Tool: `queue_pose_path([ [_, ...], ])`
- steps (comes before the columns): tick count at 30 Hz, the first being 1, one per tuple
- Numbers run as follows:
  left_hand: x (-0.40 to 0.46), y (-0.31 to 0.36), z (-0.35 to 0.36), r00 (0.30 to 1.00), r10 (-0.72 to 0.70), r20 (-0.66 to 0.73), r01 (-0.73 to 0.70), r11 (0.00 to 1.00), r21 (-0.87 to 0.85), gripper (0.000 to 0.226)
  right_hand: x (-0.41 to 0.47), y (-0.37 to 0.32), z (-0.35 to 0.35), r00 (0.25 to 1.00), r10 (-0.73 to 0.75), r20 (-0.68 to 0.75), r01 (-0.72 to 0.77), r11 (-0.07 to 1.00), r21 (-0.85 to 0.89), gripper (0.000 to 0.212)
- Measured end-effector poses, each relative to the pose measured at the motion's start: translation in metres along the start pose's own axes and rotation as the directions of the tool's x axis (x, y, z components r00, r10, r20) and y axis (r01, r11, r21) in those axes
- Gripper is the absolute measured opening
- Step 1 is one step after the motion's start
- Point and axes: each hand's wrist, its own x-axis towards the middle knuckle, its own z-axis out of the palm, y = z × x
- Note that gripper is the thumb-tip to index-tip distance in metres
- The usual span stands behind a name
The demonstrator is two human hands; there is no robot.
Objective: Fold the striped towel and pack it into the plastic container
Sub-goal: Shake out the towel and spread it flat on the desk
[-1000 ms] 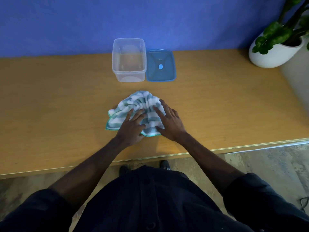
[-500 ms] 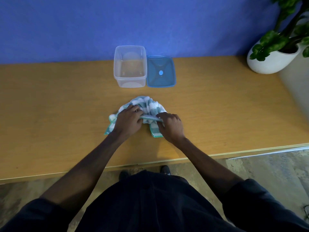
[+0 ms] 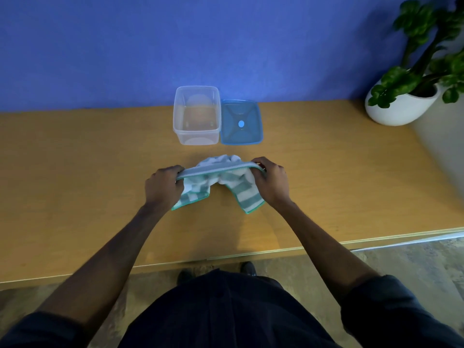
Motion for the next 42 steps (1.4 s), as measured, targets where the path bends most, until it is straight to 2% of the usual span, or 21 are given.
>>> queue_pose_path([
  [4,0.016,-0.008,-0.015,0.992,-0.040,-0.121,0.035,0.999,-0.041,0.029,0.008,0.012,-0.011,0.999,-0.037,0.012,0.038,0.990,-0.134,0.019],
  [7,0.026,-0.012,-0.027,0.982,-0.016,-0.190,0.004,0.998,-0.066,0.030,0.009,0.025,-0.014,0.992,-0.044,0.115,0.069,0.972,-0.226,0.020],
  [11,0.034,-0.011,-0.036,0.975,0.035,-0.221,-0.050,0.997,-0.060,0.034,0.004,0.036,-0.007,0.978,0.066,0.197,-0.010,0.962,-0.274,0.020],
  [15,0.038,-0.013,-0.041,0.981,0.032,-0.193,-0.045,0.997,-0.063,0.022,0.007,0.037,-0.005,0.978,0.193,0.082,-0.185,0.978,-0.092,0.020],
  [18,0.043,-0.016,-0.046,0.984,0.010,-0.177,-0.028,0.995,-0.099,0.015,0.015,0.036,-0.013,0.971,0.240,-0.005,-0.240,0.970,0.041,0.021],
  [22,0.053,-0.023,-0.057,0.981,-0.028,-0.192,0.001,0.991,-0.135,0.017,0.028,0.032,-0.034,0.964,0.265,0.024,-0.264,0.944,0.198,0.032],
  [27,0.066,-0.024,-0.072,0.980,0.010,-0.200,-0.041,0.987,-0.152,0.023,0.041,0.036,-0.059,0.950,0.122,0.286,-0.125,0.992,-0.010,0.018],
  [30,0.075,-0.022,-0.081,0.981,0.017,-0.194,-0.048,0.987,-0.155,0.026,0.048,0.042,-0.070,0.927,0.112,0.359,-0.005,0.958,-0.287,0.027],
  [33,0.084,-0.024,-0.090,0.984,0.018,-0.176,-0.042,0.990,-0.132,0.027,0.055,0.042,-0.086,0.950,0.171,0.260,-0.023,0.871,-0.491,0.025],
  [36,0.097,-0.025,-0.098,0.987,0.016,-0.157,-0.034,0.993,-0.110,0.025,0.067,0.034,-0.099,0.969,0.185,0.163,-0.067,0.833,-0.548,0.022],
  [39,0.111,-0.022,-0.109,0.989,0.009,-0.148,-0.024,0.995,-0.096,0.024,0.086,0.022,-0.109,0.967,0.249,0.043,-0.196,0.845,-0.497,0.028],
  [42,0.124,-0.013,-0.122,0.982,0.002,-0.187,-0.022,0.994,-0.107,0.024,0.106,0.007,-0.116,0.962,0.258,-0.090,-0.273,0.890,-0.366,0.030],
])
